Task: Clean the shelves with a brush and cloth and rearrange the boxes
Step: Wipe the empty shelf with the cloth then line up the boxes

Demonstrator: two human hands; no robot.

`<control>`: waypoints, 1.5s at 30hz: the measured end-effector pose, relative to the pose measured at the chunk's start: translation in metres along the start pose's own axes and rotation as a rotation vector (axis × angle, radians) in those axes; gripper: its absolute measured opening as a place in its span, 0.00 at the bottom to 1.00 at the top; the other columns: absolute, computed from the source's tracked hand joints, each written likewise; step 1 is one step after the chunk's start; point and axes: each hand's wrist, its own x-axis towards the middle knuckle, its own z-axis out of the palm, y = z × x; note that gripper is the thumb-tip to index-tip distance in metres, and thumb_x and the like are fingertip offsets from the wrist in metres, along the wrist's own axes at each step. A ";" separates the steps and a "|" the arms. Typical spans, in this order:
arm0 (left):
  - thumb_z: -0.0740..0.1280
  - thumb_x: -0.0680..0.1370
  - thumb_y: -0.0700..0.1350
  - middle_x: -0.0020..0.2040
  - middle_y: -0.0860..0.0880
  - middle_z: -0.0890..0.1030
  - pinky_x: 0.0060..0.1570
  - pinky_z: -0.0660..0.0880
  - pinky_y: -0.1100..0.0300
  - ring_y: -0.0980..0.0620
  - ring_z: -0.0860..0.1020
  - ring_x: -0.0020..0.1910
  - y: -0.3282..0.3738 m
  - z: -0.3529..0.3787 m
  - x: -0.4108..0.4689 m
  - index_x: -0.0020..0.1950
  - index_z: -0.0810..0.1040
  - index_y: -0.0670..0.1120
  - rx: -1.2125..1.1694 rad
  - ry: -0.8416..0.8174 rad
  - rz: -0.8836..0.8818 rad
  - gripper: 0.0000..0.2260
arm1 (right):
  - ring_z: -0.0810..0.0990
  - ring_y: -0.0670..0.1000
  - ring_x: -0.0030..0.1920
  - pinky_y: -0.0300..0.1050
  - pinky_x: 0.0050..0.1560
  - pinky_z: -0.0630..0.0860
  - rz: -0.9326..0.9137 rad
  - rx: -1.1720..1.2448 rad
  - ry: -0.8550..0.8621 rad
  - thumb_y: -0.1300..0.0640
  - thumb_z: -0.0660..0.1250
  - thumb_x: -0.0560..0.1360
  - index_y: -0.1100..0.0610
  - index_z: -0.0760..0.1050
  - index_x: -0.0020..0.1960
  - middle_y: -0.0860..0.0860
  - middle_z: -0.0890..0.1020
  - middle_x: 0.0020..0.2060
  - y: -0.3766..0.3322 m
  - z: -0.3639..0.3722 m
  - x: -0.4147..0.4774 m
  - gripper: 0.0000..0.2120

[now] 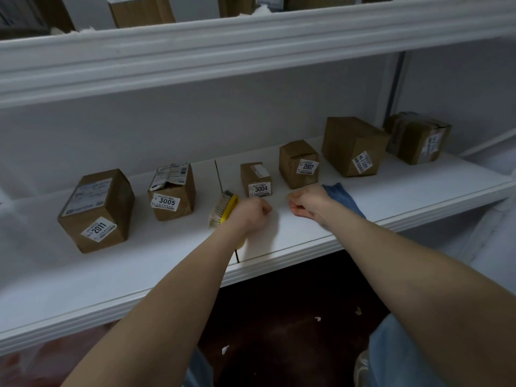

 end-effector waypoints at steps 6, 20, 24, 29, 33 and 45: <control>0.63 0.79 0.35 0.50 0.40 0.79 0.47 0.79 0.54 0.47 0.79 0.42 0.028 0.003 0.000 0.66 0.72 0.37 -0.852 0.057 -0.192 0.16 | 0.75 0.48 0.32 0.41 0.36 0.80 -0.012 -0.026 -0.019 0.65 0.63 0.79 0.68 0.76 0.53 0.55 0.76 0.33 -0.003 0.001 -0.019 0.07; 0.68 0.75 0.33 0.38 0.44 0.82 0.44 0.81 0.61 0.52 0.82 0.35 0.069 0.001 0.013 0.55 0.80 0.35 -1.208 0.061 0.008 0.10 | 0.74 0.41 0.20 0.35 0.25 0.77 0.044 0.304 0.040 0.57 0.66 0.78 0.59 0.74 0.41 0.48 0.76 0.21 -0.008 -0.033 -0.038 0.09; 0.67 0.75 0.32 0.34 0.46 0.82 0.40 0.81 0.62 0.54 0.81 0.31 0.096 0.001 0.017 0.52 0.80 0.34 -1.187 0.063 0.036 0.07 | 0.75 0.41 0.21 0.35 0.25 0.76 0.033 0.466 0.062 0.56 0.67 0.77 0.60 0.76 0.41 0.48 0.77 0.22 -0.007 -0.054 -0.044 0.09; 0.67 0.76 0.36 0.39 0.45 0.82 0.50 0.79 0.54 0.48 0.80 0.40 0.146 0.009 0.019 0.44 0.82 0.42 -1.072 0.143 0.011 0.04 | 0.78 0.41 0.23 0.36 0.26 0.77 0.004 0.604 0.083 0.54 0.67 0.77 0.60 0.77 0.42 0.49 0.80 0.24 -0.009 -0.092 -0.056 0.10; 0.67 0.77 0.40 0.43 0.47 0.83 0.44 0.77 0.61 0.52 0.80 0.42 0.180 0.020 0.022 0.42 0.81 0.47 -0.891 0.235 0.021 0.06 | 0.79 0.44 0.24 0.38 0.26 0.78 0.009 0.687 0.120 0.52 0.65 0.78 0.61 0.76 0.42 0.50 0.81 0.25 -0.010 -0.120 -0.065 0.13; 0.65 0.77 0.35 0.44 0.39 0.83 0.50 0.80 0.50 0.44 0.82 0.41 0.275 0.073 0.033 0.41 0.81 0.43 -0.908 0.080 0.051 0.08 | 0.77 0.42 0.23 0.37 0.31 0.80 0.074 0.734 0.189 0.59 0.67 0.77 0.61 0.77 0.43 0.52 0.81 0.33 0.018 -0.224 -0.077 0.06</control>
